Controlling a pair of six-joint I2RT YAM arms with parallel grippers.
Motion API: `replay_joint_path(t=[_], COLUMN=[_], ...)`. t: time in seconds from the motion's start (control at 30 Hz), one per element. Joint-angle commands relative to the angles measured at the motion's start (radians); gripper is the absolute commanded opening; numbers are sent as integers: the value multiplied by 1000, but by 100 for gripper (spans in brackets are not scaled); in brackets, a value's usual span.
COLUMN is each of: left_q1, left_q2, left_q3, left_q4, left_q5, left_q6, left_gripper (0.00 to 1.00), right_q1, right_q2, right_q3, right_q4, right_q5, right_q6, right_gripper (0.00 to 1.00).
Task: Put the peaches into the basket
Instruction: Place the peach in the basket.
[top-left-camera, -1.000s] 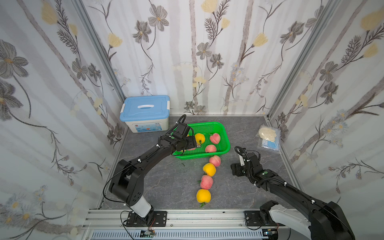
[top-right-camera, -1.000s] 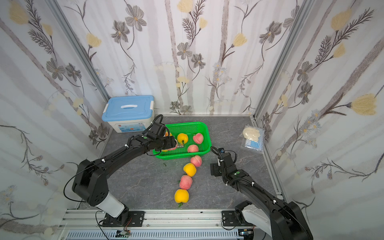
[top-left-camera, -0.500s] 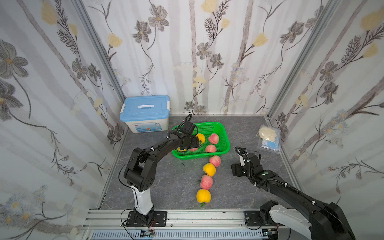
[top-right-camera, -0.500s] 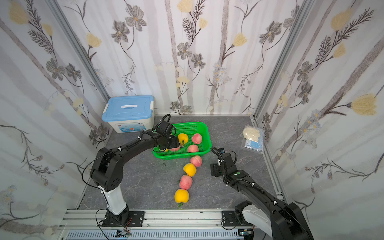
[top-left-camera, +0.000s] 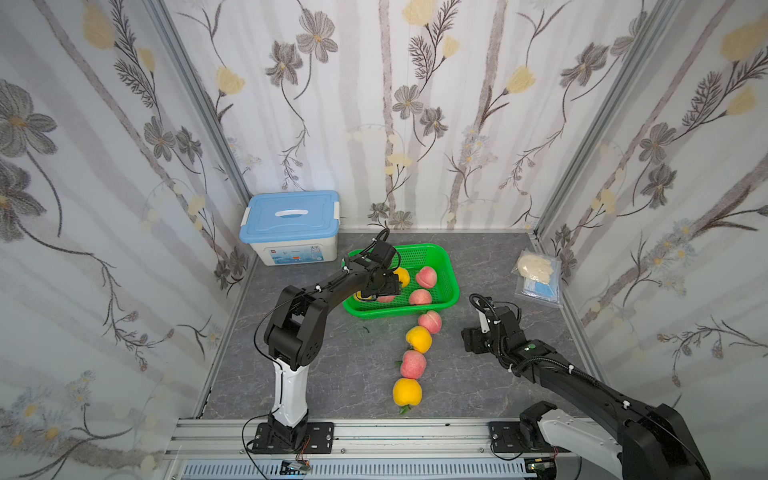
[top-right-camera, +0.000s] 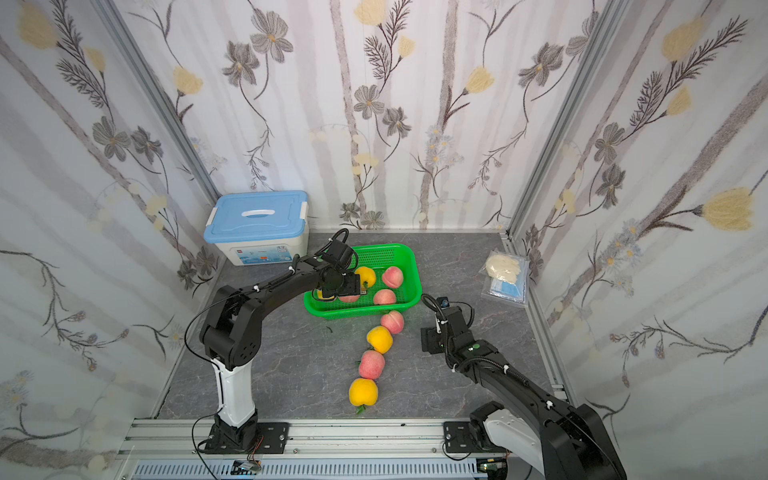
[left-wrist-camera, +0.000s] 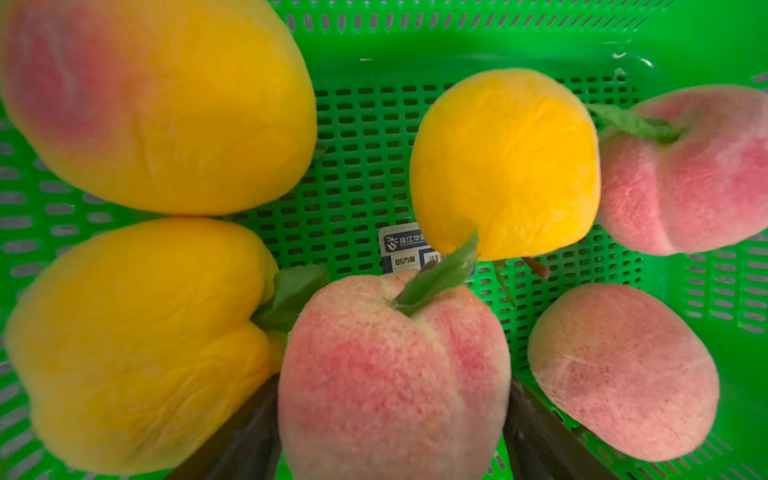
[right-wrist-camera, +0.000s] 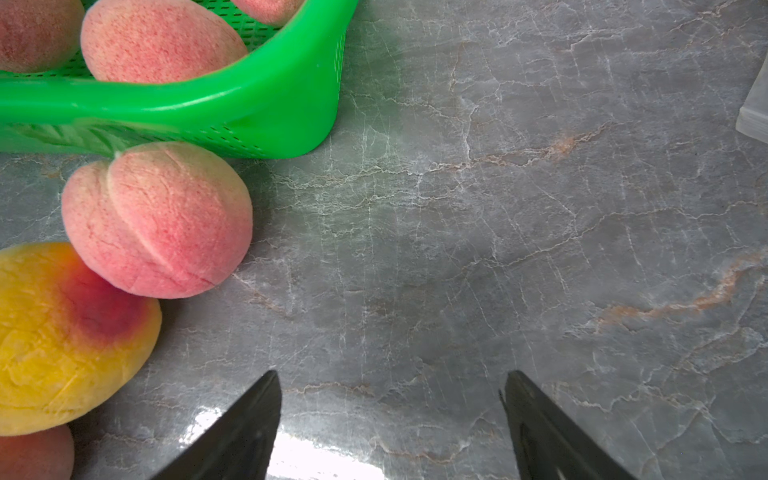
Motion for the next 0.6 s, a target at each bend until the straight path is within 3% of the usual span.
replay_joint_path(t=[0.0, 0.57], left_q1=[-2, -22], left_q2=[10, 50], left_q3=[11, 42], left_q4=[-27, -25], left_q5=[-28, -25], left_q6=[12, -5], left_gripper=[81, 83], right_q1=[1, 1], right_q2=[2, 20], right_q3=[5, 12], right_q4=[18, 15], right_q5=[1, 6], right_q6=[8, 9], right_gripper=[85, 85])
